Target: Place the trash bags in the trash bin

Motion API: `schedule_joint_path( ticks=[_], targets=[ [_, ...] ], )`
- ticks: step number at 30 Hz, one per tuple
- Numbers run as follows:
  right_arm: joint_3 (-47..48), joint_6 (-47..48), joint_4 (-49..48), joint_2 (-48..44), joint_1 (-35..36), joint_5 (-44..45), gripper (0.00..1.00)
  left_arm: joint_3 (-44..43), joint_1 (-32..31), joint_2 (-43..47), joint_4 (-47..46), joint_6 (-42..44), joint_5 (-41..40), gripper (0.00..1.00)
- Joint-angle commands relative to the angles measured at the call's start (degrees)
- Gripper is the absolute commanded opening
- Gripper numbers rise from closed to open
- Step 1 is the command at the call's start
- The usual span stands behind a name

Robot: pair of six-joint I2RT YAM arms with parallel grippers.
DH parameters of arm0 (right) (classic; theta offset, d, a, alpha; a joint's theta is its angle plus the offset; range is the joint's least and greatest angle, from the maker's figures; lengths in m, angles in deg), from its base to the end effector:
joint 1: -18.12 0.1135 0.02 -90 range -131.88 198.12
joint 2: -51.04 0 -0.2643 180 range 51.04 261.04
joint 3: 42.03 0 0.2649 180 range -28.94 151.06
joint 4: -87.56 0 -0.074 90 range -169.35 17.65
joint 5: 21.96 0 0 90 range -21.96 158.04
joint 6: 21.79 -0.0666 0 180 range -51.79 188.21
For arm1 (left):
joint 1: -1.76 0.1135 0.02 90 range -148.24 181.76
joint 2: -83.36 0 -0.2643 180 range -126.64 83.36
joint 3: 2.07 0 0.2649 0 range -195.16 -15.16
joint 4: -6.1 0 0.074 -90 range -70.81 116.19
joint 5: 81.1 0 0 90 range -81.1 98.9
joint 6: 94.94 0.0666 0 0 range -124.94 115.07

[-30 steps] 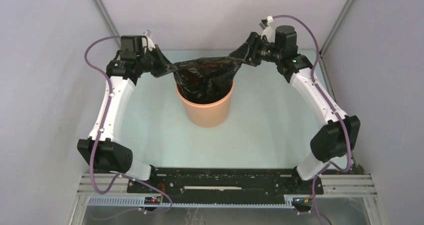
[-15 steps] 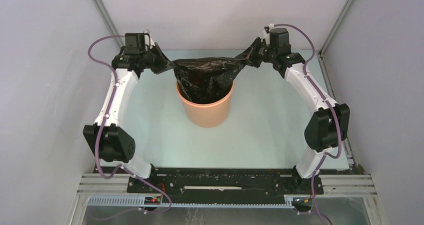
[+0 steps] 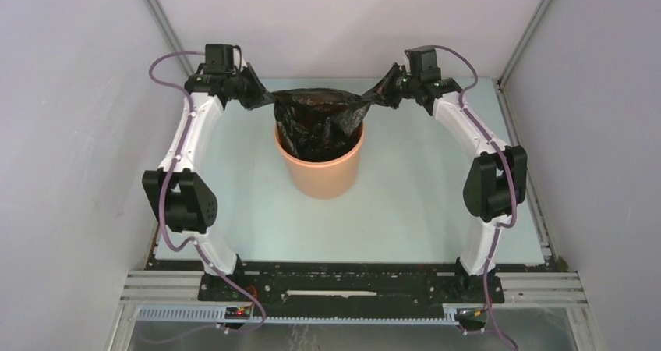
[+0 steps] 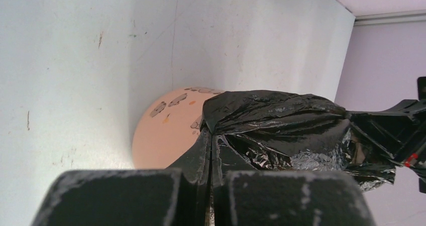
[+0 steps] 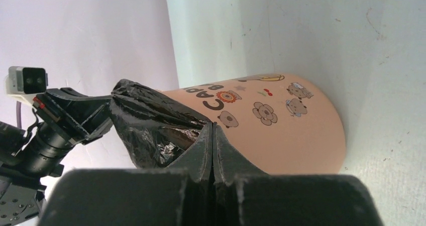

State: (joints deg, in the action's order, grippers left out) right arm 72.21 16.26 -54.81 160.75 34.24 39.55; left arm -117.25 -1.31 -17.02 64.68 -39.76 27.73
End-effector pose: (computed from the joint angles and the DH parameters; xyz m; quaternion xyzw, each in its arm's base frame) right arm 0.4564 0.1650 0.3109 0.1506 0.8469 0.4377 0.2616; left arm 0.4209 -0.0441 0.3463 -0.1864 0.8903 -0.2680 0.3174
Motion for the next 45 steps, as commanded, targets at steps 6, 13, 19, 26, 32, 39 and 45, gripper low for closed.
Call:
schedule_joint_path(
  ticks=[6, 13, 19, 26, 32, 39, 45],
  targets=[
    [1.50, 1.49, 3.69, 1.15, -0.54, 0.79, 0.00, -5.16, 0.72, -4.24, 7.09, 1.73, -0.97, 0.00],
    [-0.84, 6.83, 5.44, -1.33, -0.78, -1.86, 0.00, 1.23, 1.23, 0.82, 8.13, 4.56, -2.39, 0.03],
    [3.36, 16.05, 16.84, -1.40, -0.89, -5.85, 0.21, 10.77, 1.13, 6.63, 4.13, 2.19, 4.50, 0.09],
    [-0.28, 14.47, 19.97, -9.69, -6.38, -10.55, 0.64, 25.46, -1.67, 16.24, -5.65, -5.21, 10.90, 0.18],
    [-3.74, 17.80, 24.12, -19.00, -14.84, -9.23, 0.77, 31.60, -8.89, 21.99, -11.70, -10.26, 10.76, 0.25],
    [-11.27, 12.95, 20.23, -32.28, -8.69, 0.12, 0.83, 40.69, -14.68, 29.50, -14.01, -12.46, 6.78, 0.48],
    [-21.28, 5.33, 6.39, -39.89, 6.77, 13.77, 0.85, 43.56, -14.62, 34.61, -7.88, -7.77, 5.71, 0.68]
  ],
)
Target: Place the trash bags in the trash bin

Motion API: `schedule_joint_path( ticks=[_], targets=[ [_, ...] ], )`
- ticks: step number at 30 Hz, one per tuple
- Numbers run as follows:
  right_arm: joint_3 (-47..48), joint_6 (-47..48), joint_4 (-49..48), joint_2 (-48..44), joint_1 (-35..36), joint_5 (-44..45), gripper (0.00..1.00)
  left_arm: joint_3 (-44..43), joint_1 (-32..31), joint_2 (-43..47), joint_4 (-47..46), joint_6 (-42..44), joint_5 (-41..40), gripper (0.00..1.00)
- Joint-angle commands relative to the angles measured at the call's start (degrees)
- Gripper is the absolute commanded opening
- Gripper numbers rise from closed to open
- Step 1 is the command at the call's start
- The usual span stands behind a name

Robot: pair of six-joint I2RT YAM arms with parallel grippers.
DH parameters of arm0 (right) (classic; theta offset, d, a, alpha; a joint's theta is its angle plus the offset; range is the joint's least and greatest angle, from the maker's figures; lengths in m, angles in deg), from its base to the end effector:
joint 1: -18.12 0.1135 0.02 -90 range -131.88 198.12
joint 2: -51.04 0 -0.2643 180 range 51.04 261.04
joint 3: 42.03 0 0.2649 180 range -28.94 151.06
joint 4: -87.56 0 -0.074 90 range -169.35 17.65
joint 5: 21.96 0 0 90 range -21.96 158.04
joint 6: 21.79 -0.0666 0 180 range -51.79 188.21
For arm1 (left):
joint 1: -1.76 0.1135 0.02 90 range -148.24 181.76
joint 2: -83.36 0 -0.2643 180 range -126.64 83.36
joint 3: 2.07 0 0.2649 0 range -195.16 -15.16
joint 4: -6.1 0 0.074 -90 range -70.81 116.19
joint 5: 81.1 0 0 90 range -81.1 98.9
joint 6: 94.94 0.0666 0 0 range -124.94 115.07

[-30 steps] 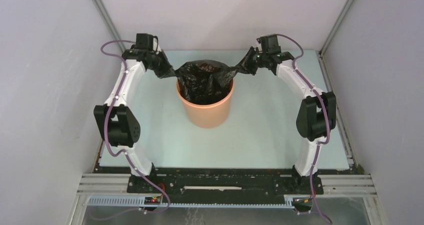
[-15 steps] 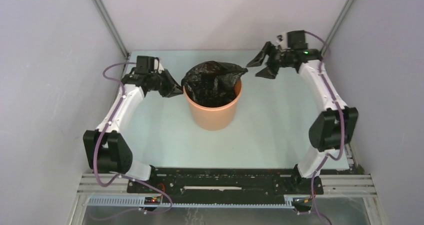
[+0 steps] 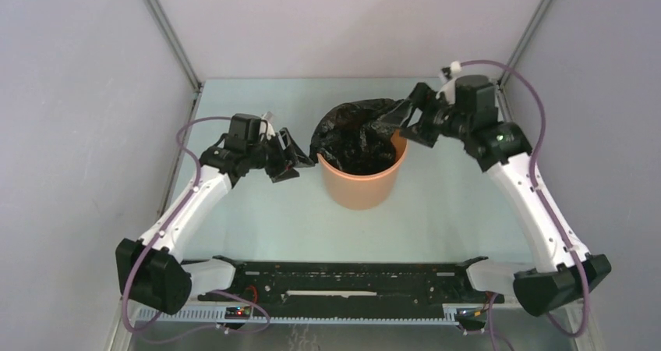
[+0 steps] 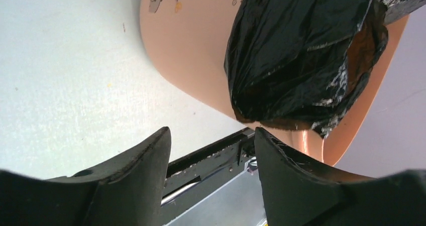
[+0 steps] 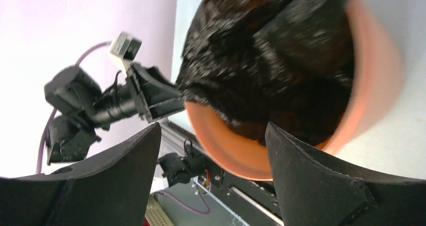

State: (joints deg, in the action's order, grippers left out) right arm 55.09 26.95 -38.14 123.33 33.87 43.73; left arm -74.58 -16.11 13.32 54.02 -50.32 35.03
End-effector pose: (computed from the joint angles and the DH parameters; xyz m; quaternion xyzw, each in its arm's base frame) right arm 0.2787 0.1071 0.4102 0.0829 0.8469 0.3949 0.3462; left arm 0.2654 -0.1164 0.2780 -0.1311 0.8959 -0.3717 0.2047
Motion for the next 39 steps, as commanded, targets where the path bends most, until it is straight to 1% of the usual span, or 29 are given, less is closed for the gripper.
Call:
schedule_joint_path(
  ticks=[1, 5, 8, 9, 11, 12, 14, 17, 20, 22, 23, 25, 27, 29, 32, 33, 34, 35, 36, 39],
  targets=[
    [-4.37, -5.95, -11.46, -1.55, 8.71, 9.37, 0.85, 0.49, 0.20, 5.69, 4.14, 3.96, -2.77, 0.71],
    [-4.35, -9.09, -13.90, 3.55, 12.04, 8.49, 0.83, -3.57, 0.69, 10.20, 9.19, 7.97, -5.52, 0.76],
    [-3.67, -10.04, -12.05, 6.07, 12.42, 13.51, 0.79, -8.03, 0.90, 11.96, 8.98, 8.45, -8.93, 0.78],
    [-2.67, -10.41, -10.35, 6.87, 12.46, 16.20, 0.79, -9.35, 0.91, 11.98, 7.88, 8.53, -10.20, 0.79],
    [0.34, -10.61, -4.97, 9.20, 13.05, 21.55, 0.80, -11.40, 0.90, 11.06, 5.14, 8.62, -12.48, 0.93],
    [1.84, -10.91, -3.10, 10.16, 13.57, 23.84, 0.80, -12.75, 0.90, 9.90, 3.95, 8.57, -13.52, 0.94],
    [3.07, -11.12, -2.47, 11.78, 14.88, 28.53, 0.80, -15.34, 0.87, 6.84, 1.53, 8.73, -14.88, 0.91],
    [5.63, -10.86, -0.91, 14.89, 16.49, 32.26, 0.79, -18.86, 0.73, 0.67, -0.89, 9.85, -16.33, 0.87],
    [8.79, -10.87, 2.21, 17.66, 18.05, 37.13, 0.79, -23.05, 0.33, -5.64, -1.73, 11.12, -15.82, 0.86],
    [9.58, -10.96, 2.06, 18.53, 19.18, 38.58, 0.79, -26.14, -0.24, -9.81, -1.84, 12.15, -15.51, 0.87],
    [9.84, -11.17, 2.03, 18.91, 19.83, 39.32, 0.78, -27.32, -0.41, -11.54, -1.60, 12.21, -15.54, 0.86],
    [10.40, -11.17, 1.78, 19.77, 21.23, 40.48, 0.71, -29.04, -0.36, -14.24, -1.27, 11.83, -15.76, 0.83],
    [11.09, -11.54, 2.43, 21.09, 22.36, 42.36, 0.70, -30.28, -0.41, -16.23, -1.28, 11.73, -14.65, 0.79],
    [12.20, -11.82, 3.81, 22.41, 22.48, 43.54, 0.70, -30.86, -0.58, -17.88, -1.09, 11.63, -13.40, 0.74],
    [14.65, -10.73, 4.67, 24.00, 23.03, 46.40, 0.71, -30.82, -1.06, -19.78, -0.62, 11.46, -10.99, 0.66],
    [15.25, -10.65, 5.07, 24.49, 23.19, 47.36, 0.71, -30.56, -1.23, -19.90, -0.70, 11.45, -10.33, 0.65],
    [15.58, -10.58, 5.32, 24.94, 23.26, 47.91, 0.70, -30.10, -1.41, -19.74, -0.75, 11.51, -9.88, 0.64],
    [15.75, -10.74, 5.54, 25.37, 23.21, 48.36, 0.67, -29.50, -1.54, -19.50, -0.87, 11.60, -9.58, 0.64],
    [15.87, -10.84, 5.81, 25.70, 23.11, 48.66, 0.64, -29.01, -1.55, -19.33, -1.11, 11.71, -9.11, 0.65],
    [15.92, -10.08, 5.47, 26.44, 23.17, 49.49, 0.60, -28.05, -1.60, -18.60, -1.05, 12.20, -8.62, 0.69]
  ],
)
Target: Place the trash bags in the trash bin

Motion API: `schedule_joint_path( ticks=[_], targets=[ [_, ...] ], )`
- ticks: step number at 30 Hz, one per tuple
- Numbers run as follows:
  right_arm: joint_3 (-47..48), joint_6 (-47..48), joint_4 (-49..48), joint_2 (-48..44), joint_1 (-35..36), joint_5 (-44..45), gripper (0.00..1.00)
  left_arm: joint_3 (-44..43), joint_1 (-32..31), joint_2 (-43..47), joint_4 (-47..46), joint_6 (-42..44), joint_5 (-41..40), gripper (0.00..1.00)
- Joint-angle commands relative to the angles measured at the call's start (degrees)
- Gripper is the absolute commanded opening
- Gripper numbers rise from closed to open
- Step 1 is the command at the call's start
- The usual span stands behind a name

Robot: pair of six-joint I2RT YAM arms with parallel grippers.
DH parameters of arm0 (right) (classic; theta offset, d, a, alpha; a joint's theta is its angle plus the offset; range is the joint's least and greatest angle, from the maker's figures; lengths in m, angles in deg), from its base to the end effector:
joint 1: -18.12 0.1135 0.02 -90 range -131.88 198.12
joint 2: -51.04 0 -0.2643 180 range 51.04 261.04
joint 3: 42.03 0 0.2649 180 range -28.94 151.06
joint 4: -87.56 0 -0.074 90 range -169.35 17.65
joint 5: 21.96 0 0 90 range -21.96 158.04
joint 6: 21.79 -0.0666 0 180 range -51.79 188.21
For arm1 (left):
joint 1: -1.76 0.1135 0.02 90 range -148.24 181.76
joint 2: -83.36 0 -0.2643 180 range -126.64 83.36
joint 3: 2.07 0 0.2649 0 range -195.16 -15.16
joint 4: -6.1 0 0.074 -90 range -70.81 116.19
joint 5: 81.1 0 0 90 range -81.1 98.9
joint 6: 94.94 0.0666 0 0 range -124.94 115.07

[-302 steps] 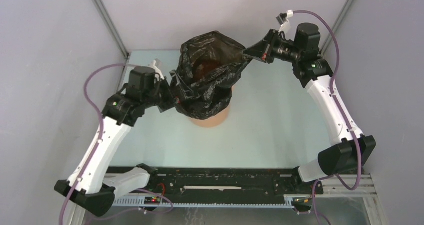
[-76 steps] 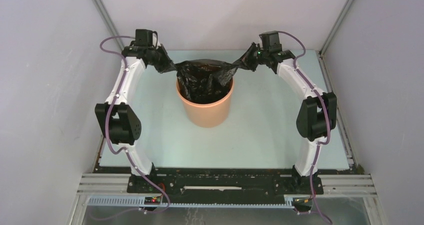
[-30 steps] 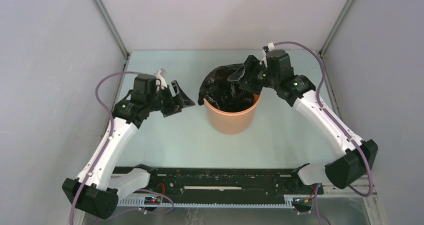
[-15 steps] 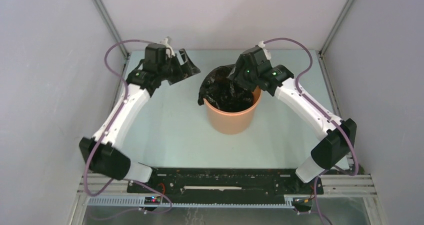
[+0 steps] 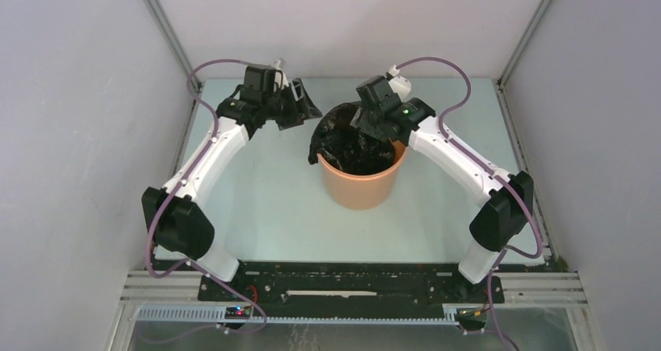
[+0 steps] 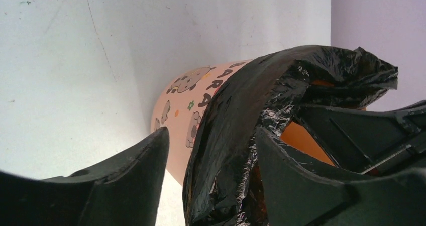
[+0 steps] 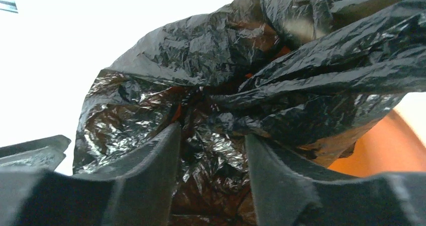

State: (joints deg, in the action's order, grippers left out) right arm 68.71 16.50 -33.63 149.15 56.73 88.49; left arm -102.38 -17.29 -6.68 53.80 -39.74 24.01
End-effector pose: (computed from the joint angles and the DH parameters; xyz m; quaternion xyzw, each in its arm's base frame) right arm 0.3351 0.2378 0.3347 0.1700 0.8995 0.1443 0.3757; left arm 0.3636 -0.1439 0.3410 -0.0641 0.8884 -0.3039 0.3380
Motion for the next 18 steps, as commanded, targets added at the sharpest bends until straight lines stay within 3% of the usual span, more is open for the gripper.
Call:
schedule_joint_path(
  ticks=[1, 6, 10, 18],
  targets=[
    [2.35, 0.99, 0.57, 0.74, 0.32, 4.79, 0.55, -0.42, -0.38, 1.81, -0.46, 2.12, 2.07, 0.71],
    [3.22, 3.22, 0.50, -0.69, -0.86, 1.56, 0.22, -3.02, -0.29, 4.10, 2.18, 4.45, -0.20, 0.83],
    [2.20, 5.72, 0.29, -6.27, -3.89, -10.11, 0.00, -3.12, -0.50, 5.82, 1.71, 4.82, 2.07, 0.89],
    [-15.22, 3.60, -7.72, -21.55, -16.58, -39.53, 0.00, -2.73, -2.40, 3.33, 0.98, 5.45, 6.17, 0.86]
  ],
)
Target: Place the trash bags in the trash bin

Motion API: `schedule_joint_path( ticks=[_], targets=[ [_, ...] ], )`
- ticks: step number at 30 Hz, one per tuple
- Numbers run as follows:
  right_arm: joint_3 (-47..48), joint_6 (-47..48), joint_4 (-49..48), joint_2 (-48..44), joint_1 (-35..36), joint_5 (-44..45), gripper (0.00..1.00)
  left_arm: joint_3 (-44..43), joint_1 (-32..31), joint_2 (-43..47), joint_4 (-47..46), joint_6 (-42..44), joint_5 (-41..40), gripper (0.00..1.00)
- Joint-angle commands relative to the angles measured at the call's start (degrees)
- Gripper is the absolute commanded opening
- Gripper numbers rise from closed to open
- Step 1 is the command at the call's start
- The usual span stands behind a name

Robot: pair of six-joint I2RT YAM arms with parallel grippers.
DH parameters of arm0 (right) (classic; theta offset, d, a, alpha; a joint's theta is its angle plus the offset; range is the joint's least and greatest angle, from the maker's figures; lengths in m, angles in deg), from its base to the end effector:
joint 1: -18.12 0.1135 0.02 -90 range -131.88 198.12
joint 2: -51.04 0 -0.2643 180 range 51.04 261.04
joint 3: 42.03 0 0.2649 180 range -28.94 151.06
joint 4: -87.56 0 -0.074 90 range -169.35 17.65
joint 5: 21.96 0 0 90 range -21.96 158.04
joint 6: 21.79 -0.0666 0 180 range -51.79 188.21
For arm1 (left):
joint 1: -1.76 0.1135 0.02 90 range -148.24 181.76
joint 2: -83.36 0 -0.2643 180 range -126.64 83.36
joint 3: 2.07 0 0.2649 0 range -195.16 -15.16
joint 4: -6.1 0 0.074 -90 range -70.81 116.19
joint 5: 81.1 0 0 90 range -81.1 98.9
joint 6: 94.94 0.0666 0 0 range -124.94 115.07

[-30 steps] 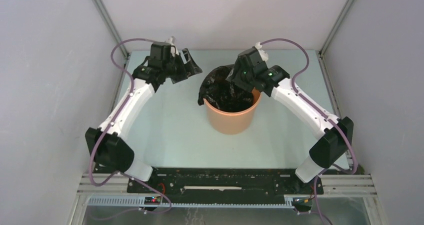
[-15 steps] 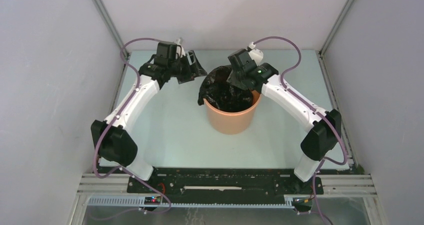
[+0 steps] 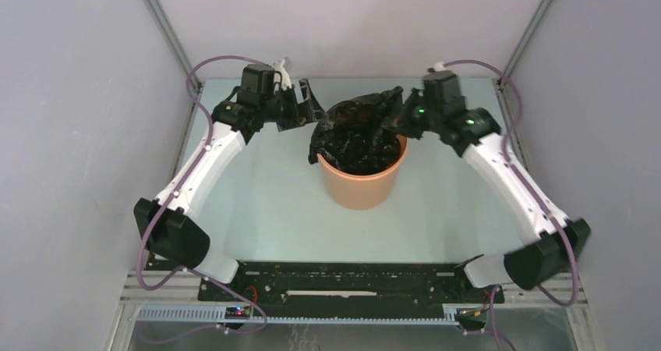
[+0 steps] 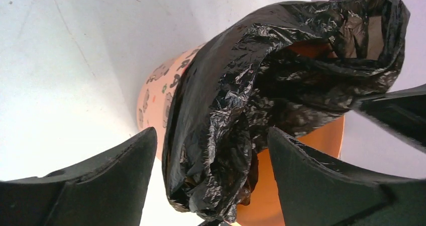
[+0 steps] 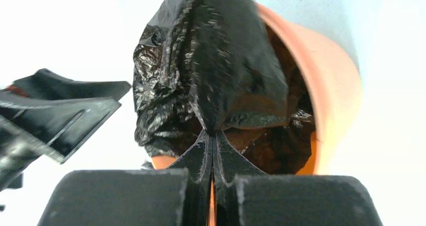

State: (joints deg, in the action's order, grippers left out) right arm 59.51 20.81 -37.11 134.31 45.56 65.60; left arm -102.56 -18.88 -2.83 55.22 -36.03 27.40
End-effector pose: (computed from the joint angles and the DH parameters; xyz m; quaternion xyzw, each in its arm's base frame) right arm 0.3117 0.1651 0.3743 0.1458 0.8831 0.2859 0.3423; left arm 0.3404 -0.1508 0.3643 -0.0055 0.8779 -0.3276 0.3492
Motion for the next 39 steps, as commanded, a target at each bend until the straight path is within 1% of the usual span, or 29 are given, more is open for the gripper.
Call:
schedule_joint_path(
  ticks=[1, 5, 7, 10, 14, 18, 22, 26, 28, 33, 36, 39],
  targets=[
    [-8.22, -0.91, -4.46, -7.99, -7.13, -19.27, 0.00, -2.78, -0.80, -1.12, -0.10, 1.88, 2.93, 0.84],
    [-12.80, 0.27, -6.68, -12.38, -12.23, -25.59, 0.00, -3.38, -1.00, -3.12, -0.06, 1.47, 4.53, 0.76],
    [-14.35, 0.65, -6.15, -12.47, -14.69, -28.26, 0.00, -3.73, -1.30, -3.90, -0.08, 1.35, 5.10, 0.72],
    [-16.66, 2.49, -5.22, -12.11, -17.70, -31.18, 0.00, -3.62, -1.50, -4.53, -0.26, 1.23, 4.77, 0.71],
    [-20.10, 4.42, -4.10, -11.48, -20.61, -35.51, 0.00, -2.60, -1.50, -5.28, 0.17, 1.13, 4.33, 0.67],
    [-23.47, 4.55, -4.93, -13.19, -21.47, -35.31, 0.00, -1.13, -1.51, -5.74, 0.79, 0.34, 3.54, 0.64],
    [-25.24, 5.33, -5.81, -14.02, -22.86, -37.04, 0.00, 1.17, -1.50, -5.40, 0.68, -1.52, 3.80, 0.61],
    [-25.26, 4.08, -7.98, -11.37, -23.07, -40.67, 0.02, 2.46, -1.50, -5.04, 0.69, -3.55, 4.91, 0.60],
    [-25.25, 3.35, -9.06, -11.16, -22.62, -41.22, 0.04, 3.24, -1.50, -5.00, -0.16, -4.97, 5.77, 0.60],
    [-25.30, 5.75, -5.81, -13.00, -23.32, -38.78, 0.12, 4.94, -1.49, -4.16, -2.82, -7.01, 6.37, 0.60],
    [-25.26, 6.79, -5.28, -13.43, -24.31, -38.78, 0.16, 6.08, -1.24, -2.88, -3.07, -6.81, 5.70, 0.64],
    [-25.25, 7.68, -5.06, -13.56, -24.91, -38.57, 0.23, 6.97, -0.70, -0.75, -2.47, -5.91, 4.44, 0.73]
  ],
)
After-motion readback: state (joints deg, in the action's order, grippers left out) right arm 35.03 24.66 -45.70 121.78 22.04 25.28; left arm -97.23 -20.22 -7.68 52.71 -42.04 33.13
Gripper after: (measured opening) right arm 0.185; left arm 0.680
